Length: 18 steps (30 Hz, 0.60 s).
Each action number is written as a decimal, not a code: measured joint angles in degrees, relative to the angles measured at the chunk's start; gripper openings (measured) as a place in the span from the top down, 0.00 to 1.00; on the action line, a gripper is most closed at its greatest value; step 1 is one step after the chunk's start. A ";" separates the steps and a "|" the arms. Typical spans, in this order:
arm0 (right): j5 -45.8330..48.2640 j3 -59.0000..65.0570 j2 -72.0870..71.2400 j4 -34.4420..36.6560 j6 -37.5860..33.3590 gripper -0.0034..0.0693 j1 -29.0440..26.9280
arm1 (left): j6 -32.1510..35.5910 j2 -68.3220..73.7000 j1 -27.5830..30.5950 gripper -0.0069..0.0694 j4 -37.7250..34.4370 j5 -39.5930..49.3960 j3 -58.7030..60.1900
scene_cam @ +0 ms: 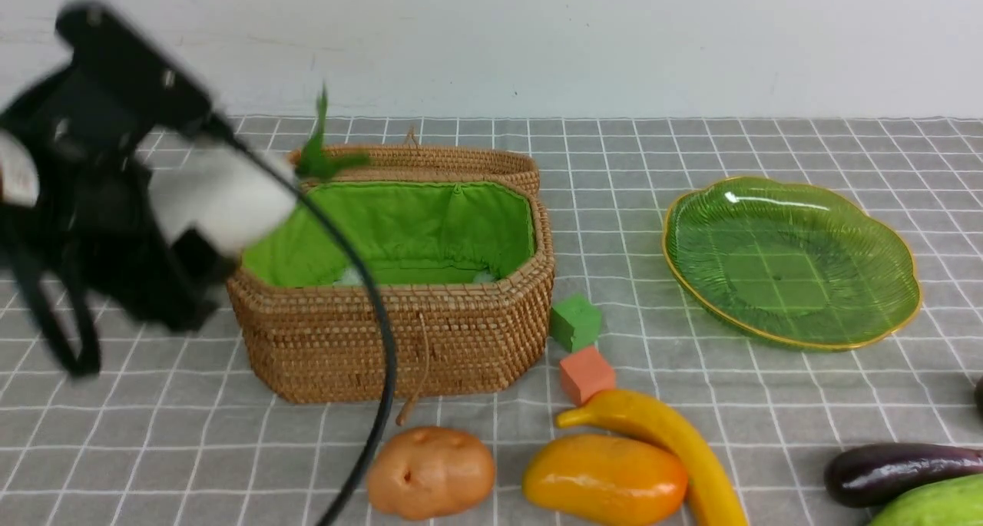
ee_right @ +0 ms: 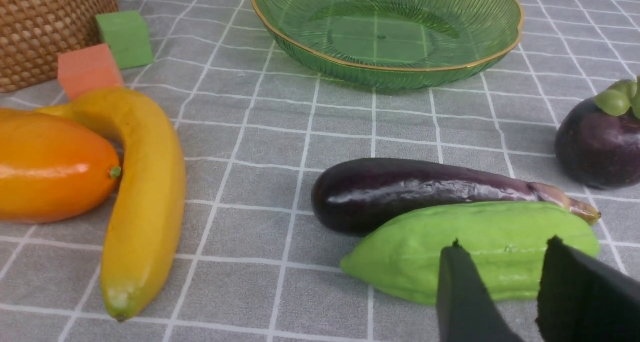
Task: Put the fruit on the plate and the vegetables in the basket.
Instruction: Take a daikon with your left arm and place it on the basket on the left.
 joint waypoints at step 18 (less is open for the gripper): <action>0.00 0.00 0.00 0.00 0.00 0.62 0.00 | 4.38 27.95 0.00 0.22 5.86 -31.36 -3.63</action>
